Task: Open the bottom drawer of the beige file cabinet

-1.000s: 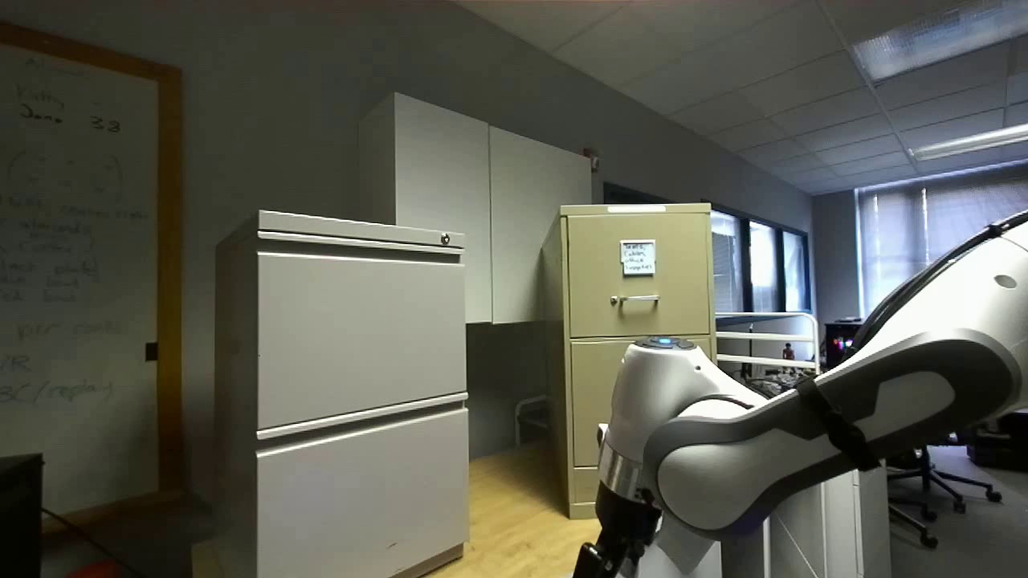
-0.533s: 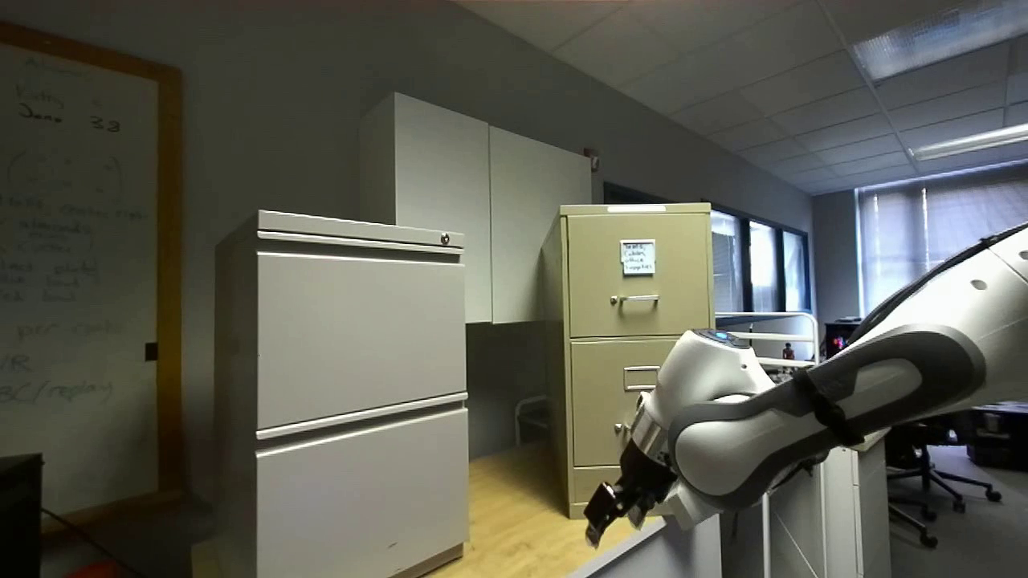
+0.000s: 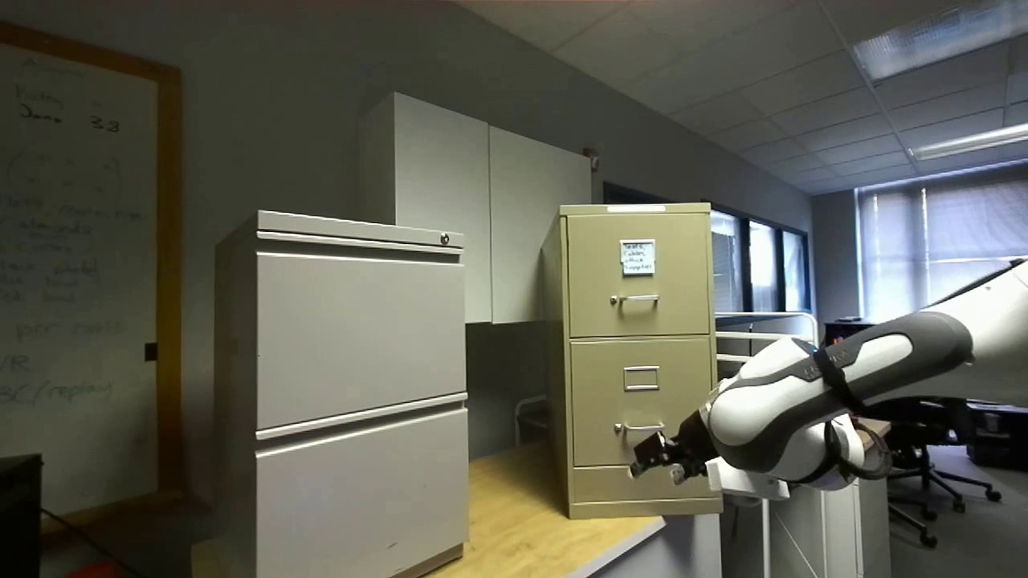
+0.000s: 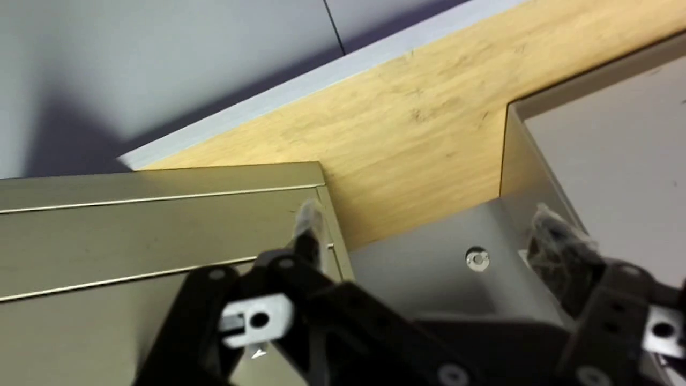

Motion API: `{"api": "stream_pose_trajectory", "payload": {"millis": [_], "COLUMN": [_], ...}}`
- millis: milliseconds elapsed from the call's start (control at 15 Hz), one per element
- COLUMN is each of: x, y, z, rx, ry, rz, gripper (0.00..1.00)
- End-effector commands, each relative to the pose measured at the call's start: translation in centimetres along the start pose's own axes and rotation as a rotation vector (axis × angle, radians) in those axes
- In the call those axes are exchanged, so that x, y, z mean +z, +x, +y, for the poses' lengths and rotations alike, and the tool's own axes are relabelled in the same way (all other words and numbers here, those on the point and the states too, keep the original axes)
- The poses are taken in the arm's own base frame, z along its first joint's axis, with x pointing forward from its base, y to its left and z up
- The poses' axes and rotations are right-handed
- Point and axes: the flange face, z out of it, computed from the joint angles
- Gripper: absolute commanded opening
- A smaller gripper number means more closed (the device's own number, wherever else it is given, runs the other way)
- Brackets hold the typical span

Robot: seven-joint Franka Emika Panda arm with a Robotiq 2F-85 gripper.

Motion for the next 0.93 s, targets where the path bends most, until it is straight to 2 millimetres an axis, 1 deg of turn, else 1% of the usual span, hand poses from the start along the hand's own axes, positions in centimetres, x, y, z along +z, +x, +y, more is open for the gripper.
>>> {"api": "stream_pose_trajectory", "payload": {"millis": [0,133,333,533,733,800,867], "x": [-1.5,-2.1,-2.4,-2.1,-1.1,-0.3,0.1], "y": [0.2,0.9,2.4,4.6,7.2,8.4,9.3], "z": [3.9,6.2,9.9,13.4,15.8,16.5,16.9], "rx": [0.139,0.210,0.303,0.395,0.447,0.466,0.480], "ry": [0.080,0.122,0.175,0.216,0.243,0.253,0.266], "rz": [0.109,0.171,0.259,0.353,0.430,0.450,0.462], "gripper": [1.00,1.00,1.00,1.00,1.00,1.00,1.00]}}
